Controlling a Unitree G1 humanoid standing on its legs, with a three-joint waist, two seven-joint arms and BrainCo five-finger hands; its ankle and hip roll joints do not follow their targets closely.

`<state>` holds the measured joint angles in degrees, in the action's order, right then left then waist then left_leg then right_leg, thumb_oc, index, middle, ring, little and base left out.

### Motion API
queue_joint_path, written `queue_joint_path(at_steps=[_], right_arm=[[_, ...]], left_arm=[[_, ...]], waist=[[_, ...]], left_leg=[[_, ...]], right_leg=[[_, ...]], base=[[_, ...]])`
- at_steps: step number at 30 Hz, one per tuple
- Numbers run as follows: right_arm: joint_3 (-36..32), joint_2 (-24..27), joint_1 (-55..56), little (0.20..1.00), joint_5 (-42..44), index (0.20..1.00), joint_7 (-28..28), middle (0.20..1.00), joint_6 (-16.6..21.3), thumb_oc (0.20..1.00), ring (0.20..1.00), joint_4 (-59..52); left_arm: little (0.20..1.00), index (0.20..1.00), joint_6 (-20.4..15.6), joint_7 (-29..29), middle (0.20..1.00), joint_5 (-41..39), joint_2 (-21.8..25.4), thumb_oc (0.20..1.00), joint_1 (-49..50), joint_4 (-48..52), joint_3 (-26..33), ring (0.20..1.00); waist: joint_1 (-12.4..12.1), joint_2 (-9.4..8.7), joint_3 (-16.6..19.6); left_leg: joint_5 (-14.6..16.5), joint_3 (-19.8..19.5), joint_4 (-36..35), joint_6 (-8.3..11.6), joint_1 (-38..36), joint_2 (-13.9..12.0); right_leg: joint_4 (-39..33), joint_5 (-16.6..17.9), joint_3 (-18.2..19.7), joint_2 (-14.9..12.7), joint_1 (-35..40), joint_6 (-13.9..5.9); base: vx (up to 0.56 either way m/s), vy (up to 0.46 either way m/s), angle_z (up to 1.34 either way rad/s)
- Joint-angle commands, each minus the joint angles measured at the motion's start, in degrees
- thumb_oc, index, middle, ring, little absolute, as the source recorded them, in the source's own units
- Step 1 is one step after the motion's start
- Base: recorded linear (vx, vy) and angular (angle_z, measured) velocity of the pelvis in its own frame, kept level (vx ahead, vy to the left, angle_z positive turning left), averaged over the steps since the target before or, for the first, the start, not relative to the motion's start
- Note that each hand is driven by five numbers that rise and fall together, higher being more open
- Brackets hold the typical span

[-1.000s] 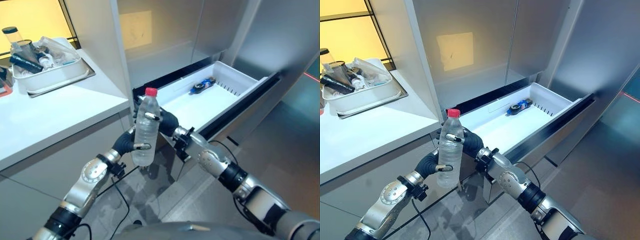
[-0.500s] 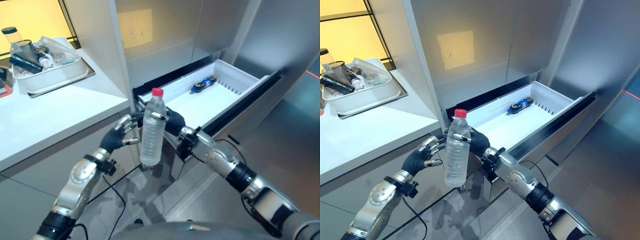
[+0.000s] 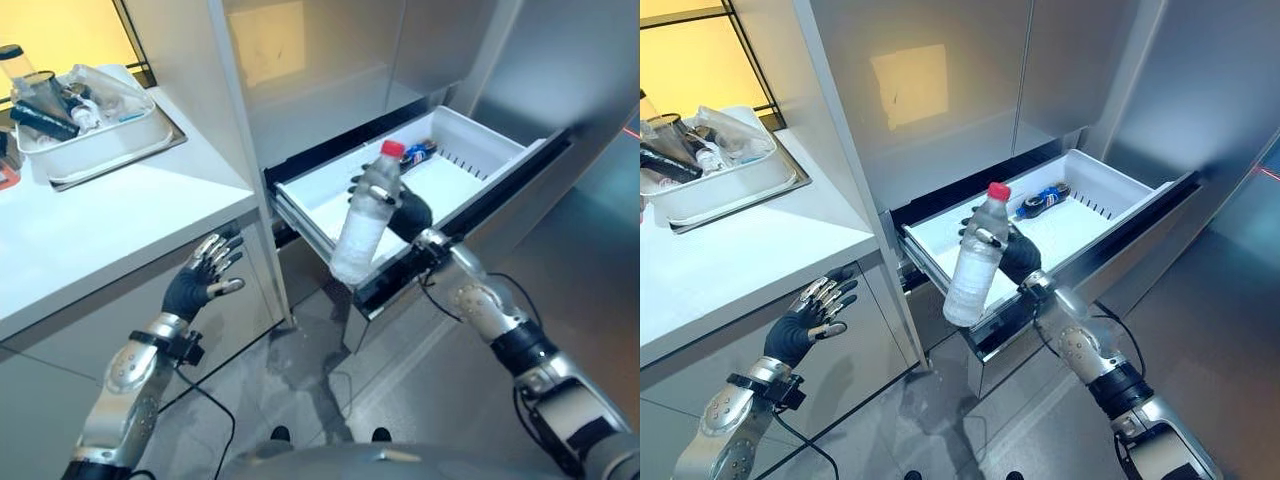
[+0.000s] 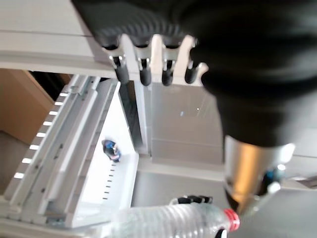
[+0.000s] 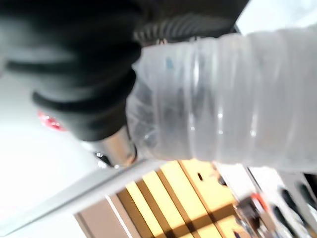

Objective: Take the drinks into the refrigerator

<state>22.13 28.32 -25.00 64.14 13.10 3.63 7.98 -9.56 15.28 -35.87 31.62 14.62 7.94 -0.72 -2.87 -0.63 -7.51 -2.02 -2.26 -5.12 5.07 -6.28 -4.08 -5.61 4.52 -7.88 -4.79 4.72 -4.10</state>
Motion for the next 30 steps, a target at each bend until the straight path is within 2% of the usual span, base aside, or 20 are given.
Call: queue_joint_path(at_steps=[1, 7, 12, 16, 20, 24, 30], right_arm=[[-7.05, -0.23, -10.62, 0.200, 0.86, 0.200, -0.66, 0.200, 8.24, 0.200, 0.200, -0.13], [-7.25, 6.28, -21.39, 0.200, 0.35, 0.200, -3.80, 0.200, 10.27, 0.200, 0.200, 7.73], [-2.56, 11.49, -34.79, 0.200, -0.25, 0.200, -4.73, 0.200, 10.59, 0.200, 0.200, 17.33], [1.40, 12.77, -43.14, 0.200, -0.04, 0.200, -5.56, 0.200, 10.56, 0.200, 0.200, 25.47], [2.99, 12.13, -46.55, 0.200, 0.24, 0.200, -6.05, 0.200, 10.29, 0.200, 0.200, 30.19], [3.53, 8.70, -49.62, 0.200, -0.18, 0.200, -7.68, 0.200, 10.53, 0.200, 0.200, 35.55], [4.91, 6.56, -49.73, 0.200, -2.30, 0.200, -8.25, 0.200, 9.69, 0.200, 0.200, 38.42]], left_arm=[[1.000, 1.000, -4.17, 0.89, 1.000, -4.03, 1.54, 1.000, 0.12, 3.84, 3.20, 1.000], [1.000, 1.000, -4.19, 1.66, 1.000, -6.49, 2.66, 1.000, 1.68, 4.52, 3.39, 1.000], [1.000, 1.000, -4.59, 2.29, 1.000, -8.91, 4.74, 1.000, 1.19, 4.62, 2.50, 1.000], [1.000, 1.000, -4.85, 2.31, 1.000, -10.45, 5.75, 1.000, 0.39, 4.83, 1.29, 1.000], [1.000, 1.000, -4.95, 2.17, 1.000, -10.31, 6.80, 1.000, -0.24, 5.40, 0.25, 1.000], [1.000, 1.000, -5.50, 0.94, 1.000, -10.53, 7.44, 1.000, -1.71, 5.93, -0.91, 1.000], [1.000, 1.000, -5.94, -0.23, 1.000, -10.08, 8.04, 1.000, -2.78, 6.58, -2.14, 1.000]], waist=[[-0.52, -3.34, 0.19], [-1.71, -3.58, -1.46], [-2.80, -3.71, -3.22], [-3.42, -3.59, -4.45], [-3.90, -3.03, -5.70], [-4.56, -2.11, -7.67], [-4.64, -0.94, -9.14]], left_leg=[[6.69, -1.40, 2.34, -5.55, -1.65, 4.93], [6.23, -2.01, 2.57, -5.64, 0.05, 5.24], [5.49, -2.47, 3.21, -5.67, 2.89, 5.63], [4.90, -3.17, 3.80, -5.63, 5.01, 5.81], [4.24, -4.00, 4.31, -5.59, 7.11, 5.97], [3.52, -4.40, 4.63, -5.66, 9.28, 5.87], [2.56, -4.99, 4.77, -5.42, 11.41, 5.76]], right_leg=[[1.30, -6.69, -2.33, 1.18, 4.27, 0.61], [1.70, -6.43, -2.58, 1.05, 2.72, 0.39], [2.56, -6.08, -3.14, 0.88, 0.10, 0.26], [3.90, -6.20, -3.89, 0.73, -1.98, 0.35], [4.84, -6.32, -4.62, 0.57, -4.02, 0.41], [6.97, -6.48, -4.65, 0.49, -7.21, 0.52], [8.82, -6.97, -5.41, 0.37, -10.05, 0.77]], base=[[0.00, 0.000, 0.00], [-0.02, 0.004, 0.03], [-0.05, 0.006, 0.04], [-0.02, -0.001, 0.05], [-0.01, -0.002, 0.17], [-0.04, 0.001, 0.12], [-0.02, -0.003, 0.07]])
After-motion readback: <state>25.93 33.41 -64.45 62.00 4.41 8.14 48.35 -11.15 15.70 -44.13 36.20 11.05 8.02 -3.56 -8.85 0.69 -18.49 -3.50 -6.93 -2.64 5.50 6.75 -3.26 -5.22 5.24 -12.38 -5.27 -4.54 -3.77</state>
